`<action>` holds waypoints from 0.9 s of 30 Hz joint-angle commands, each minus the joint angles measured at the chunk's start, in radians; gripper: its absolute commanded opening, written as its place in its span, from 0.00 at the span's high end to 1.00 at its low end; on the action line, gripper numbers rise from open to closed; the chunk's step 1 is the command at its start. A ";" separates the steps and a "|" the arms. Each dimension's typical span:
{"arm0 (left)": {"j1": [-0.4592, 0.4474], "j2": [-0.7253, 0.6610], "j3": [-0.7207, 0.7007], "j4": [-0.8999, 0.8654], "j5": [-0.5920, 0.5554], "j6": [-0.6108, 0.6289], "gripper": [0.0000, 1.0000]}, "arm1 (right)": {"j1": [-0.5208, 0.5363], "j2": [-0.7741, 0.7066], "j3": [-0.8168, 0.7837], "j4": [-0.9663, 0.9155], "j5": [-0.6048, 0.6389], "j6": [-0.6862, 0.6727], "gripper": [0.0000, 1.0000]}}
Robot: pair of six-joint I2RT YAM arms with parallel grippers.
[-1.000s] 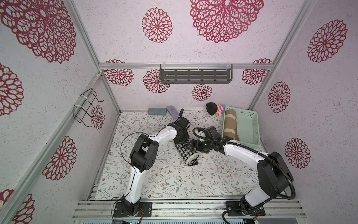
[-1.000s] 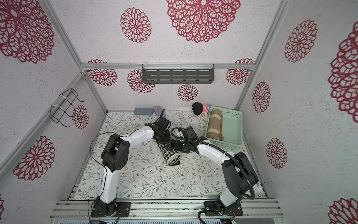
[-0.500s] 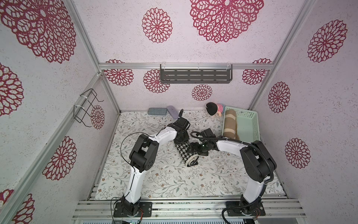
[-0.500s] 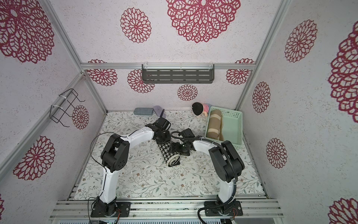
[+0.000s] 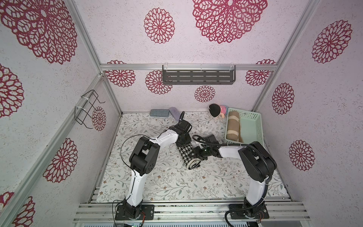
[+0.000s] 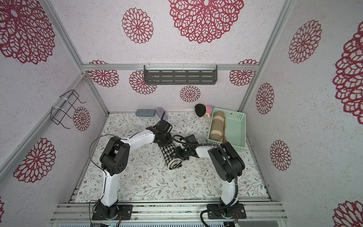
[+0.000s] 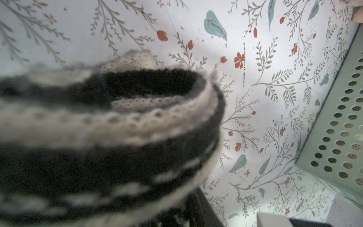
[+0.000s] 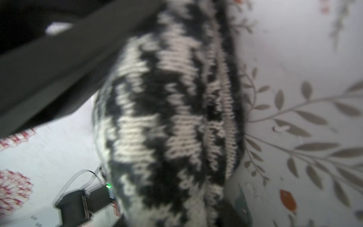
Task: Roll up the scarf and place it into the basket
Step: Pick up the scarf at the center of the board.
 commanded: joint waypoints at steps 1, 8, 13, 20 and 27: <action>0.045 -0.041 -0.035 -0.060 -0.051 -0.014 0.64 | 0.014 0.029 -0.012 -0.037 0.023 0.021 1.00; 0.101 -0.338 -0.053 -0.067 -0.106 0.039 0.02 | -0.008 -0.095 0.077 -0.156 0.089 -0.055 1.00; 0.130 -0.520 -0.093 -0.038 -0.155 0.083 0.03 | -0.076 -0.181 0.129 -0.186 0.066 -0.079 1.00; 0.143 -0.683 -0.241 0.021 -0.222 0.114 0.03 | -0.286 -0.346 0.200 -0.377 0.178 -0.222 1.00; 0.150 -0.732 -0.327 0.057 -0.235 0.104 0.03 | -0.566 -0.505 0.190 -0.452 0.280 -0.315 1.00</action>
